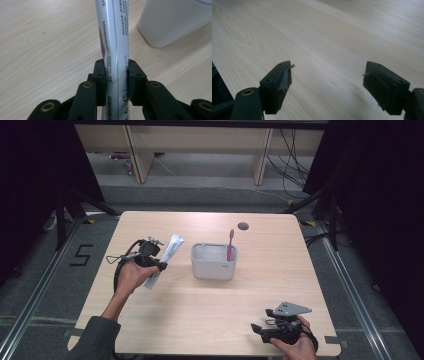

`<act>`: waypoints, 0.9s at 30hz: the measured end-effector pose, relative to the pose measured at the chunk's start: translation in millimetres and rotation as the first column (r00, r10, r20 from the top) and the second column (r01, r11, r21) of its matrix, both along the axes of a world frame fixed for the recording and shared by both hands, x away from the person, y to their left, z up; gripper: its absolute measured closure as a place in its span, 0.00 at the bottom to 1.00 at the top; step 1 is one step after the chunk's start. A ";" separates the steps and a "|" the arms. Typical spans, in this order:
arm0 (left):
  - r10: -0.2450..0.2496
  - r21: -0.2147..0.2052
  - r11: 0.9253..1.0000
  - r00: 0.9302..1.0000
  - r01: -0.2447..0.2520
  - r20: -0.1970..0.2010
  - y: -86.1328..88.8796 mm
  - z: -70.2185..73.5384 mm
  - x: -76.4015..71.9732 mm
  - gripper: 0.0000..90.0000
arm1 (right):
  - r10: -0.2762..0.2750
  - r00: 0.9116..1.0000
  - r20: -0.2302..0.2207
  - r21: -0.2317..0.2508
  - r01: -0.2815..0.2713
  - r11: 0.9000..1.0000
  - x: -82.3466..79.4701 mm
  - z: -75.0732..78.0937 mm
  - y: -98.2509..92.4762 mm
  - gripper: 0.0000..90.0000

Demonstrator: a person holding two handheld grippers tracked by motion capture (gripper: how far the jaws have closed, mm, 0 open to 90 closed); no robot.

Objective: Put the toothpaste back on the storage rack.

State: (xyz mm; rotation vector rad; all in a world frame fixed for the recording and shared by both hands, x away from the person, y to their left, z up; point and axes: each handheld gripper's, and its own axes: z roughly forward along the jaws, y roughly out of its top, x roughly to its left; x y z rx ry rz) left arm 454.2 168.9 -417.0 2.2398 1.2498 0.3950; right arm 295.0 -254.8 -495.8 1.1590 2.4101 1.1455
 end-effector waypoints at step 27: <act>0.025 -0.246 0.969 0.968 0.038 0.249 -17.3 33.9 -13.4 0.80 | -0.011 1.000 -0.016 0.011 0.011 1.000 -0.8 0.1 0.2 0.26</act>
